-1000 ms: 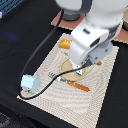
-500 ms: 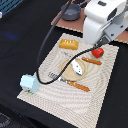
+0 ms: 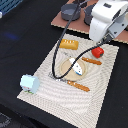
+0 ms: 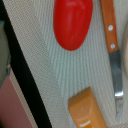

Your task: Interact with the objects in diverse but meaningful ways.

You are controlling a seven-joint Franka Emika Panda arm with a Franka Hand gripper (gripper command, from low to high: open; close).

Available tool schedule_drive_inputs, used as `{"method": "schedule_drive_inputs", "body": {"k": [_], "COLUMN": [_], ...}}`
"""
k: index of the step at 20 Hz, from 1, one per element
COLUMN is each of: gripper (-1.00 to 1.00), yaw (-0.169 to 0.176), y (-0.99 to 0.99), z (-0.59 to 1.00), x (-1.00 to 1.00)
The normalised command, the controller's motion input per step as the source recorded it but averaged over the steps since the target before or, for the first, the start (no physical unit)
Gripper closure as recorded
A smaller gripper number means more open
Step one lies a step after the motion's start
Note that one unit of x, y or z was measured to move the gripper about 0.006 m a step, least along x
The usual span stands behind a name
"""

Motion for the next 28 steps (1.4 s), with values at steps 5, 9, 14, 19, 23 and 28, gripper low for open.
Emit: {"method": "schedule_drive_inputs", "body": {"k": [5, 9, 14, 19, 23, 28], "gripper": [-1.00, -1.00, -1.00, -1.00, 1.00, 1.00], "yaw": [-0.013, 0.000, 0.000, 0.000, 0.000, 0.000], "y": [0.04, 0.18, 0.22, 0.32, 0.32, 0.29], "z": [-0.39, -0.46, -0.44, -0.40, -0.36, -0.25], "x": [0.15, 0.11, 0.08, 0.05, 0.00, 0.03]}}
